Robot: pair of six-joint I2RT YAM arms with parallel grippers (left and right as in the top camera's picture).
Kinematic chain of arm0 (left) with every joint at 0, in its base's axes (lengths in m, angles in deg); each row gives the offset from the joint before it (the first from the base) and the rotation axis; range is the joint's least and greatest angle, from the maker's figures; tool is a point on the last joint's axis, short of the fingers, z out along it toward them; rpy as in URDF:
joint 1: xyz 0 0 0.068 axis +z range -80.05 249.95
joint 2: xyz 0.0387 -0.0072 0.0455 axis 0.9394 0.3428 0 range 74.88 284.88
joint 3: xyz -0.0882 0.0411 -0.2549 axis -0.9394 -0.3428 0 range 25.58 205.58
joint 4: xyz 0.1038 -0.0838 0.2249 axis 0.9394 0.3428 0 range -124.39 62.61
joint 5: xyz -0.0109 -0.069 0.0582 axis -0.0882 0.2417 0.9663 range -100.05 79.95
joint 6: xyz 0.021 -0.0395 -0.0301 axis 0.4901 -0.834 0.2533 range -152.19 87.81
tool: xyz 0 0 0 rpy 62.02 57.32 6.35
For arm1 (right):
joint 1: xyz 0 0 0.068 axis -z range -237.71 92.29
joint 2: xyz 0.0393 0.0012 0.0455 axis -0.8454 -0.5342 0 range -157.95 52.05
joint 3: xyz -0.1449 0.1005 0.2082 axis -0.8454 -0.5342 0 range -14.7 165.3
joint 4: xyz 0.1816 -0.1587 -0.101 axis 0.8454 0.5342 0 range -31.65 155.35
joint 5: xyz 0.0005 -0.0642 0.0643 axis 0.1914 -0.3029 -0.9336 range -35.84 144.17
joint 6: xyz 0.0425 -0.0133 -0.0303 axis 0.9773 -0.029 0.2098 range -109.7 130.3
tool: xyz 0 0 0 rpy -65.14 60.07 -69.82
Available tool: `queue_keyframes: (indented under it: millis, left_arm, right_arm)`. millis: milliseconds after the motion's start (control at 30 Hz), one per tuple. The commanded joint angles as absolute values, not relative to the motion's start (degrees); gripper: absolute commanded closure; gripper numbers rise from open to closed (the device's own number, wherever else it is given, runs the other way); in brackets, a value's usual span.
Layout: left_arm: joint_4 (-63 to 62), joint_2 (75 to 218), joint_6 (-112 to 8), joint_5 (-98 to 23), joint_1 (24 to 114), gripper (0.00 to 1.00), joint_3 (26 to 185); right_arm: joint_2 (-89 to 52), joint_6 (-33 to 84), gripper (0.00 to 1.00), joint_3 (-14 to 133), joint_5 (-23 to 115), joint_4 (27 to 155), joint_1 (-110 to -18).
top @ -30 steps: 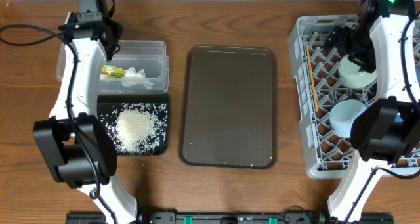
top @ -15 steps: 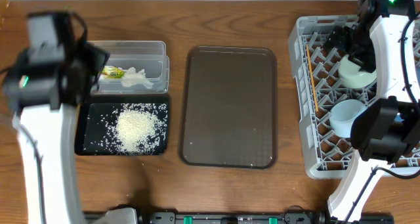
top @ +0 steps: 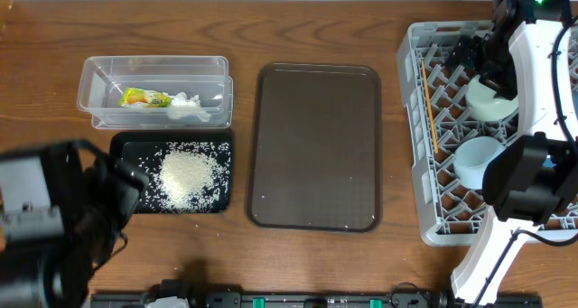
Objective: Sort waste into correct bins and load items into the dishwasher rack
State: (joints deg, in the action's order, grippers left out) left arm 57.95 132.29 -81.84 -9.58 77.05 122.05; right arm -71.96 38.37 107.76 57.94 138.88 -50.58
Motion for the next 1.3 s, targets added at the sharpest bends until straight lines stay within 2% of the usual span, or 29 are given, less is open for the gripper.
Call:
queue_keyframes:
  millis: [0,367,600,867,1033,1267]
  left_arm:
    - [62.4,130.4,-81.3,-9.5,77.3,0.13,122.4]
    - [60.2,127.8,-58.8,-8.1,75.1,0.12,118.2]
    - [34.1,114.9,-50.7,-8.2,67.5,0.12,94.2]
    - [2.5,93.3,-49.3,-8.2,66.7,0.12,61.4]
    - [-11.3,82.2,-47.4,-8.2,66.7,0.12,46.7]
    - [-25.9,77.3,-47.2,-8.1,66.7,0.12,34.6]
  right_arm:
    - [-70.1,39.0,0.01,107.8,58.0,138.9,-50.6]
    - [-70.1,39.0,0.01,107.8,58.0,138.9,-50.6]
    - [-70.1,39.0,0.01,107.8,58.0,138.9,-50.6]
    - [-70.1,39.0,0.01,107.8,58.0,138.9,-50.6]
    - [-70.1,39.0,0.01,107.8,58.0,138.9,-50.6]
    - [-70.1,39.0,0.01,107.8,58.0,138.9,-50.6]
